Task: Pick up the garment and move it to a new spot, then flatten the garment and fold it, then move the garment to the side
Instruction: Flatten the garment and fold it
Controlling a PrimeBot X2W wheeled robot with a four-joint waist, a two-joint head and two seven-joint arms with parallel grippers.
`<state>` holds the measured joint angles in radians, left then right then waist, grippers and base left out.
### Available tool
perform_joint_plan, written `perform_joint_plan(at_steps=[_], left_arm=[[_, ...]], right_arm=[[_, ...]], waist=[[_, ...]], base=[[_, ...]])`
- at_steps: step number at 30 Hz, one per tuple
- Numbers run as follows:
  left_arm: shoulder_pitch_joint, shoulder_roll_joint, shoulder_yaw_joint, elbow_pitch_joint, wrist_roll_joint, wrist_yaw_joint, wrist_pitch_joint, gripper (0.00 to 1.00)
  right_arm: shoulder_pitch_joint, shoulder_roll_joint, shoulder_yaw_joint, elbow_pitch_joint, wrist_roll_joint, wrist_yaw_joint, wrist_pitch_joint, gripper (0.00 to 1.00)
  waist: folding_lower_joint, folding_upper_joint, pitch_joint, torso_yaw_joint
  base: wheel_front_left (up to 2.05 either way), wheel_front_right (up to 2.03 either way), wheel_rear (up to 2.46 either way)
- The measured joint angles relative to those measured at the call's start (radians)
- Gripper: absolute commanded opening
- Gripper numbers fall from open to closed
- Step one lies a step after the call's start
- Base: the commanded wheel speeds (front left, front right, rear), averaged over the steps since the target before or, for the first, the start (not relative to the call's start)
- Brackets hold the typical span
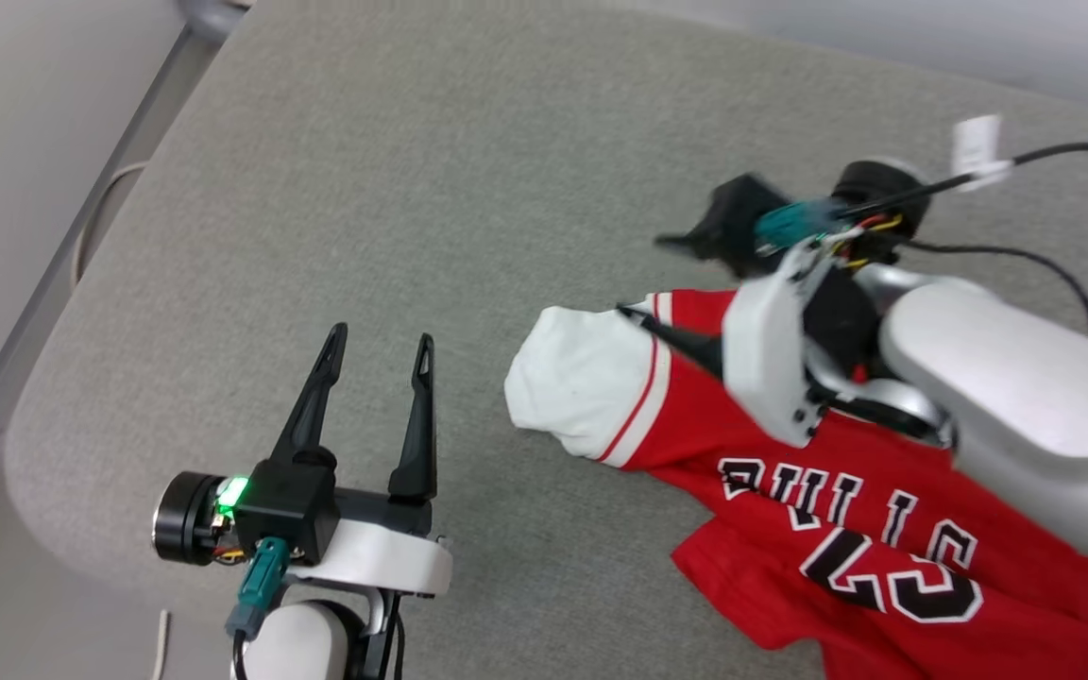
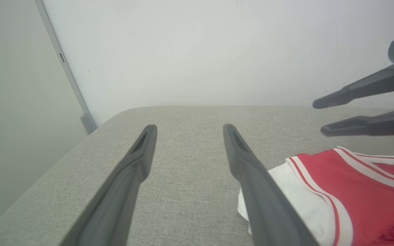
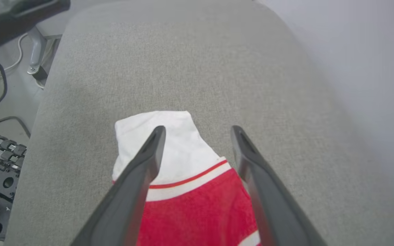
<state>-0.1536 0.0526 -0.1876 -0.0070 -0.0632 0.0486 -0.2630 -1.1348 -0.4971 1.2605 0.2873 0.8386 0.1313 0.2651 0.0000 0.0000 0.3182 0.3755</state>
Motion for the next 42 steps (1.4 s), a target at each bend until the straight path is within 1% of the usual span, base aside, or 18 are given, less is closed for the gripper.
perform_joint_plan(at_steps=[3, 6, 9, 12, 18, 24, 27, 29, 32, 35, 39, 42], left_arm=[[0.02, 0.003, 0.012, -0.002, 0.013, -0.007, 0.0, 1.0], [0.039, 0.01, 0.028, -0.004, 0.021, -0.014, 0.0, 1.0], [0.058, 0.021, 0.041, -0.006, 0.026, -0.02, 0.0, 1.0], [0.08, 0.031, 0.056, -0.007, 0.033, -0.023, 0.0, 1.0], [0.109, 0.043, 0.071, -0.014, 0.037, -0.028, 0.0, 1.0], [0.128, 0.046, 0.077, -0.021, 0.041, -0.031, 0.0, 1.0], [0.13, 0.047, 0.081, -0.026, 0.043, -0.03, 0.0, 1.0], [0.134, 0.047, 0.082, -0.029, 0.043, -0.031, 0.0, 1.0], [0.135, 0.047, 0.081, -0.034, 0.044, -0.031, 0.0, 1.0], [0.134, 0.045, 0.079, -0.037, 0.044, -0.031, 0.0, 1.0], [0.127, 0.039, 0.075, -0.038, 0.043, -0.034, 0.0, 1.0], [0.12, 0.035, 0.074, -0.038, 0.041, -0.036, 0.0, 1.0]], right_arm=[[0.018, -0.047, -0.044, -0.008, -0.001, 0.0, -0.099, 1.0], [0.072, -0.095, -0.108, -0.012, -0.007, 0.0, -0.182, 1.0], [0.141, -0.133, -0.196, -0.014, -0.024, 0.0, -0.256, 1.0], [0.227, -0.158, -0.3, -0.012, -0.054, 0.0, -0.311, 1.0], [0.419, -0.167, -0.549, -0.023, -0.129, 0.0, -0.372, 1.0], [0.64, -0.146, -0.839, -0.08, -0.227, 0.0, -0.344, 1.0], [0.715, -0.129, -0.976, -0.148, -0.28, 0.0, -0.295, 1.0], [0.741, -0.129, -1.062, -0.202, -0.309, 0.0, -0.243, 1.0], [0.768, -0.149, -1.143, -0.274, -0.326, 0.0, -0.113, 1.0], [0.788, -0.197, -1.196, -0.319, -0.302, 0.0, 0.04, 1.0], [0.83, -0.3, -1.197, -0.34, -0.236, 0.0, 0.284, 1.0], [0.864, -0.346, -1.199, -0.321, -0.183, 0.0, 0.456, 1.0]], waist=[[0.0, 0.0, -0.031, -0.032], [0.0, -0.0001, -0.062, -0.063], [0.0, 0.0, -0.093, -0.092], [0.0, 0.0, -0.121, -0.122], [0.0, 0.0, -0.164, -0.17], [-0.0001, 0.0, -0.191, -0.195], [-0.0001, 0.0, -0.194, -0.203], [-0.0001, 0.0, -0.192, -0.206], [-0.0001, -0.0001, -0.186, -0.206], [-0.0001, 0.0, -0.174, -0.203], [-0.0001, 0.0, -0.155, -0.196], [-0.0001, 0.0, -0.139, -0.19]], base=[[0.0, 0.0, 0.0], [0.0, 0.0, 0.0], [0.0, 0.0, 0.0], [0.0, 0.0, 0.0], [0.0, 0.0, 0.0], [0.0, 0.0, 0.0], [0.0, 0.0, 0.0], [0.0, 0.0, 0.0], [0.0, 0.0, 0.0], [0.0, 0.0, 0.0], [0.0, 0.0, 0.0], [0.0, 0.0, 0.0]])
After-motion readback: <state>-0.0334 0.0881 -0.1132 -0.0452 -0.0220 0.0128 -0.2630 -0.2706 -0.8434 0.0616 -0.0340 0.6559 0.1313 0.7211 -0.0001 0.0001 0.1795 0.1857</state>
